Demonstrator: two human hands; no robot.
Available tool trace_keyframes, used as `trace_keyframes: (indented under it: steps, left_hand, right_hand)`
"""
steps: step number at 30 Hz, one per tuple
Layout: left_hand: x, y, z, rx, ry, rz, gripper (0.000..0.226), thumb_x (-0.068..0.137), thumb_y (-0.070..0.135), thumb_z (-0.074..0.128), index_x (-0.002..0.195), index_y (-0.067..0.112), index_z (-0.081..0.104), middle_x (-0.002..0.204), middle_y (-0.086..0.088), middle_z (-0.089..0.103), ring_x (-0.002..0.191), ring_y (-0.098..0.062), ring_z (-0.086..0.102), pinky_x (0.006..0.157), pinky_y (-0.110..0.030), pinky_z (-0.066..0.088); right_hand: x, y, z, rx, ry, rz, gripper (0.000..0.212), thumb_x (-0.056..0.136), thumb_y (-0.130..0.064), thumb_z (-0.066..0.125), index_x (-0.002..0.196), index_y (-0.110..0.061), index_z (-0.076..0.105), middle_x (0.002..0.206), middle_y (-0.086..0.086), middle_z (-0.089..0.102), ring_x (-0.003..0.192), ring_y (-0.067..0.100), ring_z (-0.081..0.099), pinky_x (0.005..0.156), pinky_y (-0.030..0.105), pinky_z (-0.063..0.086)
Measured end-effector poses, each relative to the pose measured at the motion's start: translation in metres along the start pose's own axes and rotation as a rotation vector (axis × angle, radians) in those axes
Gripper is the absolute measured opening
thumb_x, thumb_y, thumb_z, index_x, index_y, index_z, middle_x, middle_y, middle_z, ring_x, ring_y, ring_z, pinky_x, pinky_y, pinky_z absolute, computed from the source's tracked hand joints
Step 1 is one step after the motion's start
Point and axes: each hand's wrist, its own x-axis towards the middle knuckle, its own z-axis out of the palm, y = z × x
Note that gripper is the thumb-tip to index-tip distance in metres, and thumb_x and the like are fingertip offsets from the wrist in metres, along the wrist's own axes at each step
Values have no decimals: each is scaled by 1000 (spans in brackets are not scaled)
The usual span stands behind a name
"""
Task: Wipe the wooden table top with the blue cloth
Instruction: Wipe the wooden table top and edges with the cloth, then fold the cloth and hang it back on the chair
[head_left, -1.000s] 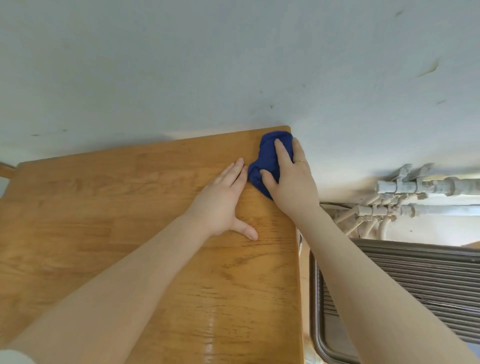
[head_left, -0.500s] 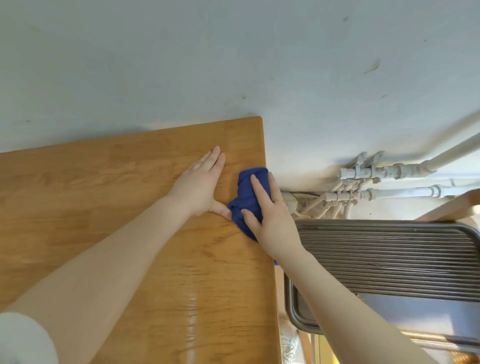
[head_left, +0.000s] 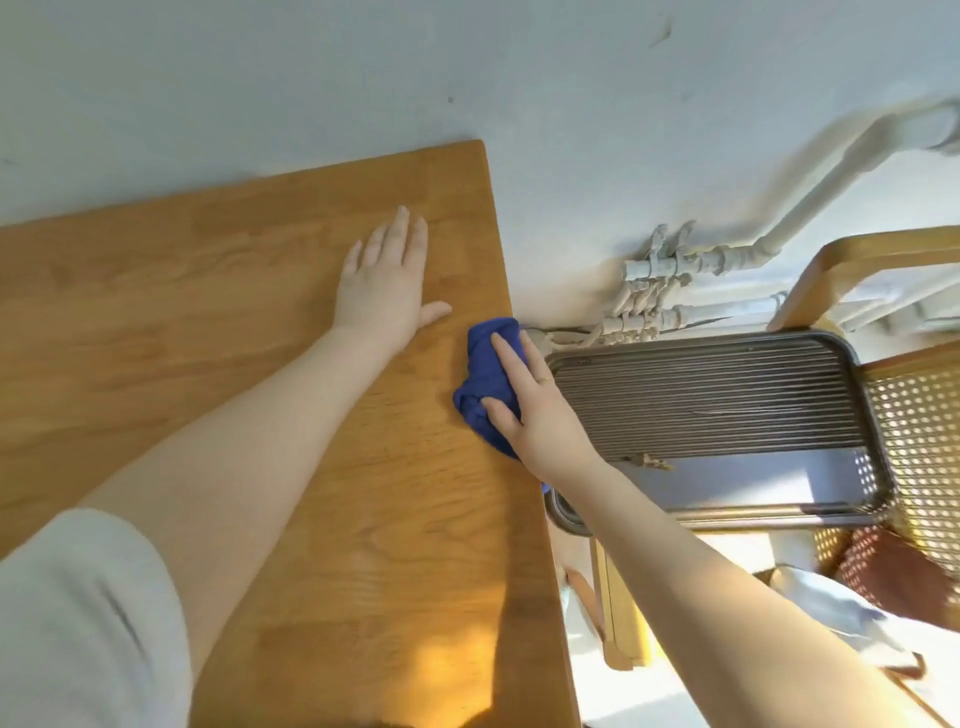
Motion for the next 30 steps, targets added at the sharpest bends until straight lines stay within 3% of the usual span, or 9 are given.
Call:
trace_keyframes:
  steps: [6,10,12,14,17,20,23,26,30]
  left_hand:
    - [-101,7,23,-113,-37,266,74,91,45,50,149,15,14,159,-1,0,144,-25,12,115,-39,13]
    - [-164,-4,35,-194,-83,348,67,93,40,49,148,18,20,158,1,3,144,-23,11,114,-41,14]
    - [-190,-6,37,-229,-136,415,60,95,36,46,147,20,22,158,3,3,144,-21,10,115,-41,15]
    - [-215,-4,30,-317,-207,485,54,97,33,42,147,23,24,158,6,6,144,-18,11,115,-42,16]
    - [-247,-1,12,-586,-306,510,52,99,33,36,147,19,24,156,3,16,143,-16,15,116,-34,15]
    - [-267,-18,-3,-653,-218,411,72,89,42,54,148,20,19,157,3,13,143,-18,13,117,-36,15]
    - [-287,-47,-5,-634,-101,233,84,82,31,69,148,21,18,154,0,23,138,-19,26,111,-30,22]
    - [-316,-77,-1,-844,-37,-36,68,85,16,66,143,20,31,127,-8,54,114,-23,53,91,-23,38]
    - [-378,-120,-4,-948,173,-349,43,88,11,60,129,17,48,107,-5,63,95,-21,60,83,-27,46]
  right_hand:
    - [-73,-7,20,-100,91,40,57,95,-22,48,146,-21,22,157,6,5,142,17,14,102,15,18]
    - [-130,-12,39,-264,126,64,51,91,-27,47,140,-16,37,155,11,13,138,30,26,106,31,29]
    - [-154,-20,44,-515,110,106,47,89,-28,48,135,-21,43,154,6,21,131,34,33,99,41,35]
    - [-164,-36,40,-699,56,142,41,90,-29,51,130,-28,46,147,0,34,121,33,39,94,41,33]
    - [-161,-71,30,-555,10,101,33,89,-29,52,123,-26,52,123,2,54,104,34,48,89,42,38]
    - [-145,-106,34,-408,-61,-17,32,90,-23,53,121,-18,54,113,10,58,104,34,53,89,42,42]
    - [-132,-143,47,-362,-128,-62,42,92,-24,52,131,-14,43,116,13,60,108,30,54,84,33,40]
    - [-126,-173,66,-256,-217,-136,39,90,-26,57,122,-9,42,96,8,58,89,26,56,68,27,38]
    - [-120,-222,110,-198,-446,-335,11,92,-22,55,94,-12,51,71,-6,51,64,8,47,51,9,35]
